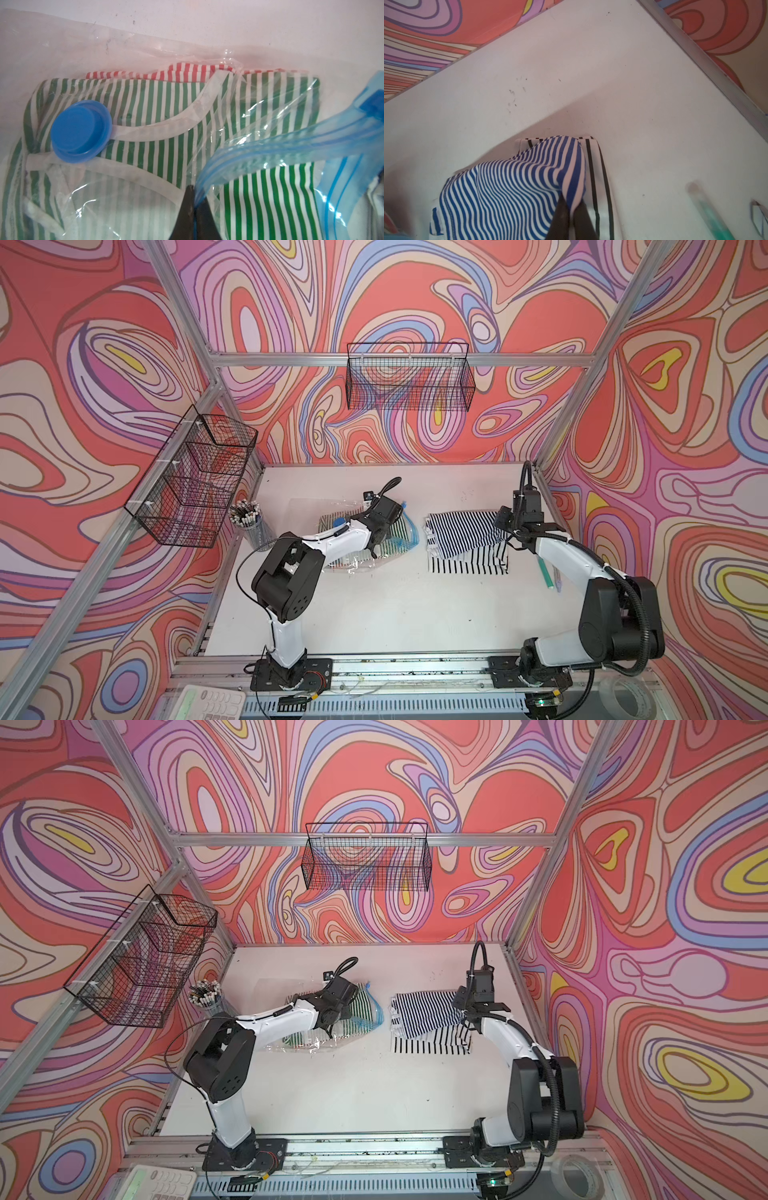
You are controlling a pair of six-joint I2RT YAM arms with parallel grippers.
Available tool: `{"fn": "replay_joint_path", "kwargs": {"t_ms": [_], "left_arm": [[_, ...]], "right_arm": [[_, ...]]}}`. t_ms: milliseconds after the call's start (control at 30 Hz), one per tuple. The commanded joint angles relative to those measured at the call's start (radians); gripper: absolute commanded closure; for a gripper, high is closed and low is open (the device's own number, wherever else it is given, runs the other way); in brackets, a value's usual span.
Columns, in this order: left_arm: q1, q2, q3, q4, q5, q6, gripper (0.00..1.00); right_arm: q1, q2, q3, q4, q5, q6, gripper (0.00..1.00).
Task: Take the tank top out of the vacuum bag
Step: Take out the tank top from the vacuum bag.
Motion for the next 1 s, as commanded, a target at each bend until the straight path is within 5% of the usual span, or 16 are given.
{"fn": "replay_joint_path", "kwargs": {"t_ms": [0,533,667,800,967], "left_arm": [[0.000,0.012,0.017,-0.048,-0.006,0.018,1.00],[0.000,0.003,0.015,-0.050,0.000,0.035,1.00],[0.001,0.002,0.018,-0.049,0.008,0.039,1.00],[0.001,-0.007,0.017,-0.051,0.008,0.042,1.00],[0.001,-0.015,0.012,-0.047,0.006,0.047,1.00]], "right_arm": [[-0.004,0.017,-0.003,-0.031,0.063,0.002,1.00],[-0.041,-0.056,-0.114,-0.043,-0.096,0.046,1.00],[-0.047,-0.066,-0.149,-0.045,-0.135,0.057,0.52],[-0.047,-0.108,-0.192,-0.038,-0.198,0.068,0.40],[-0.047,-0.126,-0.251,-0.022,-0.273,0.085,0.38]]}}
